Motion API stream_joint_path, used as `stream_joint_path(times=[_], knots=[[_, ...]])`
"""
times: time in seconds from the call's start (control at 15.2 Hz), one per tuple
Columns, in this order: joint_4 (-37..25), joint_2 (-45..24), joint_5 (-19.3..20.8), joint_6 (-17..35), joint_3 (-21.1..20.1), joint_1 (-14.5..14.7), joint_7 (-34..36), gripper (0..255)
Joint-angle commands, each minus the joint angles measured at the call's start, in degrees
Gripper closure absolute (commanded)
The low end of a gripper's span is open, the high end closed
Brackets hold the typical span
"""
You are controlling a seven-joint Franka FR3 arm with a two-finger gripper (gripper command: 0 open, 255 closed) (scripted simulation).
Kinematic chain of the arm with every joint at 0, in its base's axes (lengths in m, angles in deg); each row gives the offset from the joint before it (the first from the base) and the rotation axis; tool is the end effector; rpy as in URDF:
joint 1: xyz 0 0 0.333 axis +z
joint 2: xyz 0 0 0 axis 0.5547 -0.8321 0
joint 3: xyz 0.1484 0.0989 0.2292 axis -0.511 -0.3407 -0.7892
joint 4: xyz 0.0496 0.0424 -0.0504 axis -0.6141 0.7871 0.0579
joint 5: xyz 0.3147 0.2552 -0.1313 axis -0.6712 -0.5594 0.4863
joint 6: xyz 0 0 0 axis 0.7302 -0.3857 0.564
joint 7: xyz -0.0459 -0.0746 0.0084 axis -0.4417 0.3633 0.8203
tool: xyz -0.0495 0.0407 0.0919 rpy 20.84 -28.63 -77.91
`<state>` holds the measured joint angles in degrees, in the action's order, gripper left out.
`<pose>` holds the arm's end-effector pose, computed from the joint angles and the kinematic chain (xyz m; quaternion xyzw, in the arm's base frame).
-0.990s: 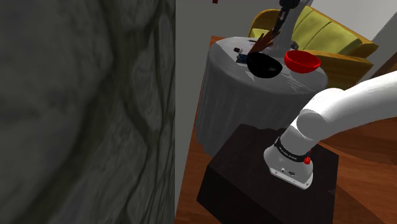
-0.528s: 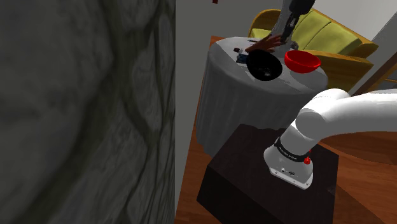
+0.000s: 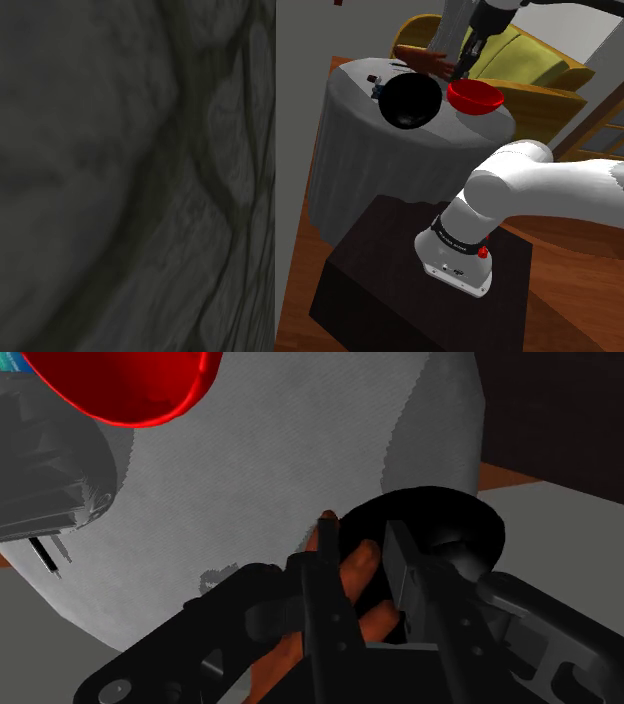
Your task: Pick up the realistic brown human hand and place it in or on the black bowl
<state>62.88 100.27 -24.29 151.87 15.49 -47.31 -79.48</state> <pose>0.2502 -0.1635 0.5809 0.9871 0.1037 0.0297 0.1179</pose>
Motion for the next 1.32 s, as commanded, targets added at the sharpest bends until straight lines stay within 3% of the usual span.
stream_joint_path(times=[0.0,0.73,1.25], knots=[[1.97,1.19,0.00,0.51,-0.07,-0.09,0.32,255],[12.08,4.54,1.94,7.14,1.71,-0.87,1.69,255],[12.07,4.57,2.05,7.08,1.80,-0.71,1.81,255]])
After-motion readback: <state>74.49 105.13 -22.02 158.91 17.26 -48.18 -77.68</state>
